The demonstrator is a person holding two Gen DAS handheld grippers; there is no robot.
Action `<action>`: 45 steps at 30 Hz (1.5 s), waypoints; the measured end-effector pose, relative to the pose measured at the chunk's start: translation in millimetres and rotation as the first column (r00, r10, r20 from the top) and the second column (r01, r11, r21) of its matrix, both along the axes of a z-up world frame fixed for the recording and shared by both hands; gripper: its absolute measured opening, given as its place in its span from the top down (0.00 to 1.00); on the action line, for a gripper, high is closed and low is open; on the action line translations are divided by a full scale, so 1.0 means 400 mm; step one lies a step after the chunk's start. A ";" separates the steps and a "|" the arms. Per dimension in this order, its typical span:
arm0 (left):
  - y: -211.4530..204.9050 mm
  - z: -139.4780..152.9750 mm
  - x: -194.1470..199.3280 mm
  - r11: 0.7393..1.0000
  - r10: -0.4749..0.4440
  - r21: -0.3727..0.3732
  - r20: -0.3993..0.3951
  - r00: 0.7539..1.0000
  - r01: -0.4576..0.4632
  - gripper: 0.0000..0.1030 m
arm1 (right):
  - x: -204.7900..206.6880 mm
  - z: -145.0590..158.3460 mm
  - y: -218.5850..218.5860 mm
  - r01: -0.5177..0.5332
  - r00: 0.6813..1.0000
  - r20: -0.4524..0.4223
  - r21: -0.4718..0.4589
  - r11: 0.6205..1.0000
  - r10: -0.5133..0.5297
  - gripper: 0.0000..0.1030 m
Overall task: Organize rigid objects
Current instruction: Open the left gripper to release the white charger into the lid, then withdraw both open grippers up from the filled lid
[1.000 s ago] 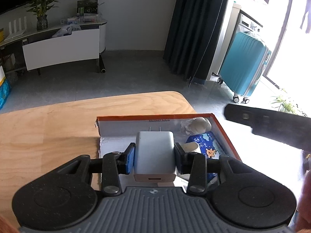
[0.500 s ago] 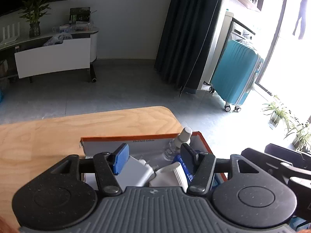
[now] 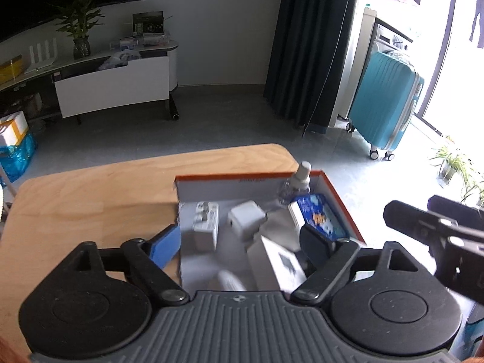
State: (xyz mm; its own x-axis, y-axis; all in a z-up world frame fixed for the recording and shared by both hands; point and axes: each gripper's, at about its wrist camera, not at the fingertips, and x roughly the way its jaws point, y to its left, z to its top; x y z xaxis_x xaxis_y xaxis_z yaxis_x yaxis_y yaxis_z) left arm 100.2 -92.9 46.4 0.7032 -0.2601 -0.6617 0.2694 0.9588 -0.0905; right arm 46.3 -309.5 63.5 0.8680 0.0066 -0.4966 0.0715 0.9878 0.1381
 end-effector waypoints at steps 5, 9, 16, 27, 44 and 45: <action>0.021 0.010 -0.057 1.000 0.015 0.006 0.011 1.000 -0.015 0.05 | -0.052 0.002 0.011 -0.009 1.000 -0.002 -0.006 1.000 0.009 0.23; 0.029 0.009 -0.097 1.000 0.025 0.013 0.015 1.000 -0.026 0.03 | -0.099 -0.004 0.022 -0.013 1.000 -0.007 -0.007 1.000 0.013 0.22; 0.036 -0.007 -0.167 0.998 0.054 0.023 0.008 0.998 -0.054 0.02 | -0.159 -0.019 0.025 -0.004 1.000 -0.025 -0.002 1.000 0.004 0.20; 0.023 -0.043 -0.218 0.996 0.071 0.060 -0.021 0.997 -0.070 0.00 | -0.204 -0.051 0.034 -0.011 0.998 -0.062 -0.015 1.000 0.010 0.20; 0.009 -0.063 -0.222 0.992 0.098 0.090 -0.053 0.994 -0.093 0.00 | -0.192 -0.064 0.033 -0.018 0.996 -0.084 -0.013 1.000 0.017 0.19; 0.009 -0.063 -0.221 0.992 0.096 0.090 -0.055 0.994 -0.091 0.00 | -0.190 -0.065 0.033 -0.019 0.996 -0.084 -0.012 1.000 0.018 0.19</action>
State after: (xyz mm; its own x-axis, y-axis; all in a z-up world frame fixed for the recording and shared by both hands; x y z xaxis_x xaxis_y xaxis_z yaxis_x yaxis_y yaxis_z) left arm 11.8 -89.4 21.1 0.6805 -0.1342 -0.7204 0.1745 0.9845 -0.0186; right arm -29.9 -296.2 37.6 0.8229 0.0150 -0.5680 0.0643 0.9908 0.1193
